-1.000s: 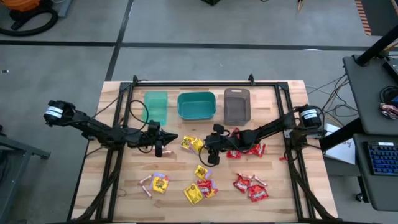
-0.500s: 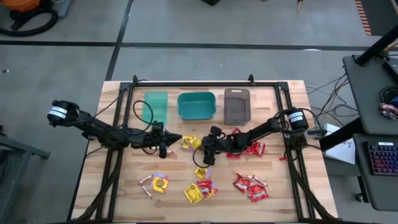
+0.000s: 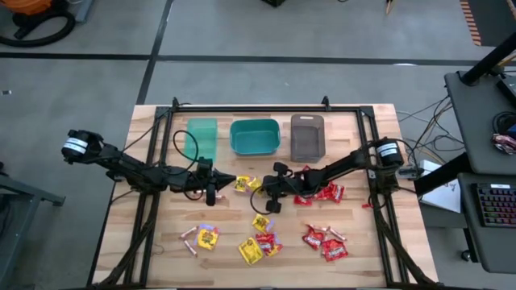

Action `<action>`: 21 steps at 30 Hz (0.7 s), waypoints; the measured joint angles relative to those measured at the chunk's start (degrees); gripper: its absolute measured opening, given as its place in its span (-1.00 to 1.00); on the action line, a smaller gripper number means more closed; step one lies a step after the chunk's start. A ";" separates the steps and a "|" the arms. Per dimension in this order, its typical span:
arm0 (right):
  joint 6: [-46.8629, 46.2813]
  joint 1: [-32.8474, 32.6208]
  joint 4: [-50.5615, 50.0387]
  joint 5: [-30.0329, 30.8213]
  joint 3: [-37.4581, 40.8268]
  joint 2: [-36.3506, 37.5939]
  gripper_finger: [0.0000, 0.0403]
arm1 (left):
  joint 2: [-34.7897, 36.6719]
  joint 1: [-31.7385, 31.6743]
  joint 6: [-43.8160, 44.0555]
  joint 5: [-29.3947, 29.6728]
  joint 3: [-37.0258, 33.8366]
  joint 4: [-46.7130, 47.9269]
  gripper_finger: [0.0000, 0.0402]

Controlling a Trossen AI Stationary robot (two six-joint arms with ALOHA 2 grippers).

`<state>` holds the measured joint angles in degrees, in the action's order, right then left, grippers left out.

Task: Sort candy
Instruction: Put the yellow candy into the green bin

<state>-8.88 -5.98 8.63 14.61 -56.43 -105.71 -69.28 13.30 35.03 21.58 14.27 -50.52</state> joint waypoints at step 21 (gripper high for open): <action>11.02 1.99 -9.58 -0.22 -0.51 15.08 -0.96 | 1.92 0.00 -0.23 -5.11 -0.01 0.49 -1.00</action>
<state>2.13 -3.99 -0.95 14.39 -56.95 -90.63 -67.35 13.30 34.80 16.47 14.26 -50.03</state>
